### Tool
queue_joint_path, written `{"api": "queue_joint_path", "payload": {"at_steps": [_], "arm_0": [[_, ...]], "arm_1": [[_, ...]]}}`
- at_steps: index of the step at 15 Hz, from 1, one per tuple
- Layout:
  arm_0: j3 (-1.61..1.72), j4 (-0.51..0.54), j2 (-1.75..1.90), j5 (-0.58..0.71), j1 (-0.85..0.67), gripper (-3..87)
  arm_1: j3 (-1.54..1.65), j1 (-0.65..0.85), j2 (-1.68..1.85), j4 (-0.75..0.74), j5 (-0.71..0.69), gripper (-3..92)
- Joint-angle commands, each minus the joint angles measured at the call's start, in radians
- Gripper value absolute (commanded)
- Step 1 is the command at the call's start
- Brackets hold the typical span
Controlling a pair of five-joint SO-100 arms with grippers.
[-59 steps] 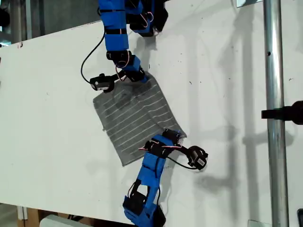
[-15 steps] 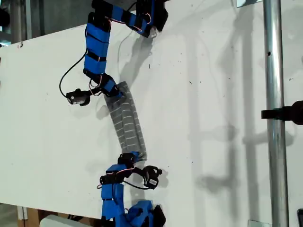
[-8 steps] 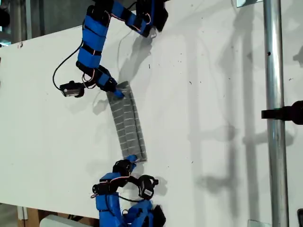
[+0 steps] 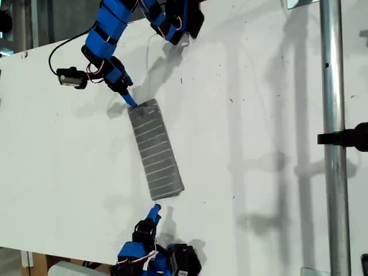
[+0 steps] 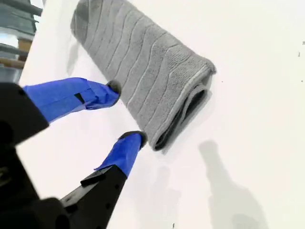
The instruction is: Grasp corners of a towel and fold twice.
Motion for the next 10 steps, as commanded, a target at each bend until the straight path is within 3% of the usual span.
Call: {"api": "queue_joint_path", "payload": {"at_steps": [1, 3, 6, 10], "arm_0": [[0.201, -0.052, 0.442, -0.038, 0.032, 13.7], [0.408, -0.063, 0.836, -0.078, 0.123, 11.5], [0.574, -0.183, 0.839, -0.133, 0.247, -0.7], [0.808, -0.158, 0.838, -0.166, 0.235, -0.7]], "arm_1": [[0.172, 0.074, 0.273, 0.006, 0.084, 41.4], [0.374, 0.103, 0.561, 0.048, 0.17, 42.7], [0.511, 0.023, 0.867, 0.092, 0.299, 41.6], [0.58, -0.034, 0.979, 0.097, 0.368, 40.3]]}}
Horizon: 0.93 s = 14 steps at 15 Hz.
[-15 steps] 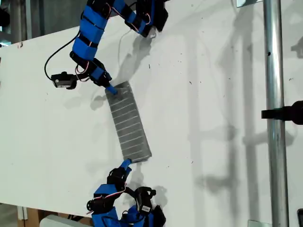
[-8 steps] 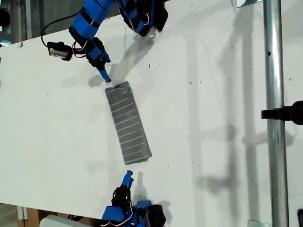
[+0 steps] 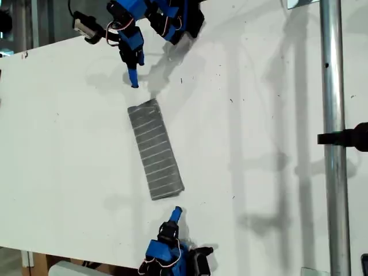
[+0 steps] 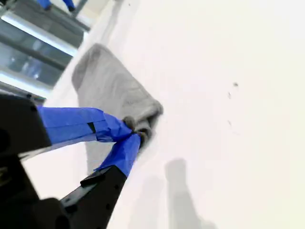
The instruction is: Grasp corners of a towel and fold twice.
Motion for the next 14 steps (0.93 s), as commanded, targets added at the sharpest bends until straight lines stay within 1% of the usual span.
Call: {"api": "queue_joint_path", "payload": {"at_steps": [1, 2, 4, 6, 7, 11, 12, 13, 14], "arm_0": [[0.014, -0.009, 0.008, 0.031, -0.009, -0.7], [0.028, -0.017, 0.008, 0.032, -0.018, -0.7], [0.032, -0.02, 0.008, 0.029, -0.025, -0.7], [0.032, -0.021, 0.008, 0.023, -0.021, -0.7], [0.032, -0.02, 0.008, 0.021, -0.02, -0.7], [0.034, -0.012, 0.008, -0.002, -0.011, -0.7], [0.035, -0.012, 0.008, -0.002, -0.014, -0.7], [0.035, -0.009, 0.008, 0.0, -0.015, -0.7], [0.035, -0.006, 0.008, -0.003, -0.015, -0.7]], "arm_1": [[0.0, -0.012, 0.057, -0.006, 0.023, 40.5], [-0.009, -0.003, 0.034, -0.017, 0.017, 41.7], [-0.032, -0.038, -0.164, -0.124, -0.009, 44.4], [-0.049, -0.106, -0.376, -0.331, -0.009, 45.4], [-0.069, -0.114, -0.474, -0.425, -0.012, 45.4], [-0.173, -0.129, -0.856, -0.713, -0.002, 45.1], [-0.207, -0.135, -0.968, -0.764, 0.04, 44.6], [-0.273, -0.156, -1.046, -0.762, 0.061, 44.3], [-0.327, -0.193, -1.112, -0.793, 0.081, 43.5]]}}
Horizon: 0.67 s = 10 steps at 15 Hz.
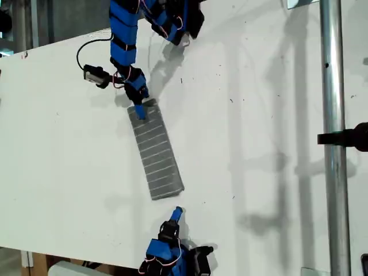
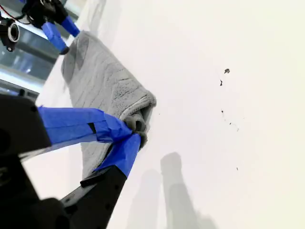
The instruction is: Grasp corners of a towel and fold twice.
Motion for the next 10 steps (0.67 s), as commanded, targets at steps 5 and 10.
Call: {"api": "queue_joint_path", "payload": {"at_steps": [5, 10], "arm_0": [[0.009, 0.0, 0.005, -0.02, -0.011, -0.7], [0.009, 0.0, 0.005, -0.014, -0.021, -0.7]], "arm_1": [[-0.255, -0.158, -0.222, -0.146, 0.057, 27.6], [0.052, -0.091, 0.272, 0.178, 0.017, -0.2]]}}
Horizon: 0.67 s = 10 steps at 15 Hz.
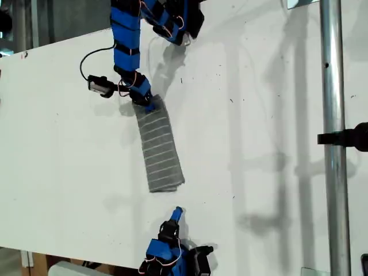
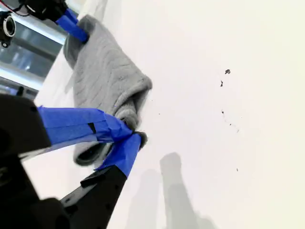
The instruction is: Grasp corners of a towel and fold twice.
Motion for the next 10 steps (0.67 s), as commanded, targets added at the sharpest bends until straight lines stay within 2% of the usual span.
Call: {"api": "queue_joint_path", "payload": {"at_steps": [1, 4, 6, 7, 10], "arm_0": [[0.009, -0.002, 0.005, 0.003, -0.025, -0.7], [0.009, -0.002, 0.005, 0.012, -0.028, -0.7], [0.009, -0.003, 0.005, 0.012, -0.025, -0.7], [0.009, -0.003, 0.005, 0.011, -0.021, -0.7], [0.009, -0.003, 0.005, 0.014, -0.026, -0.7]], "arm_1": [[0.115, 0.018, 0.356, 0.195, -0.008, -0.2], [0.117, -0.005, 0.765, 0.647, 0.069, -0.2], [0.021, -0.091, 0.864, 0.735, 0.132, -0.2], [-0.031, -0.133, 0.821, 0.669, 0.132, -0.2], [-0.164, -0.245, 0.408, 0.267, 0.103, -0.2]]}}
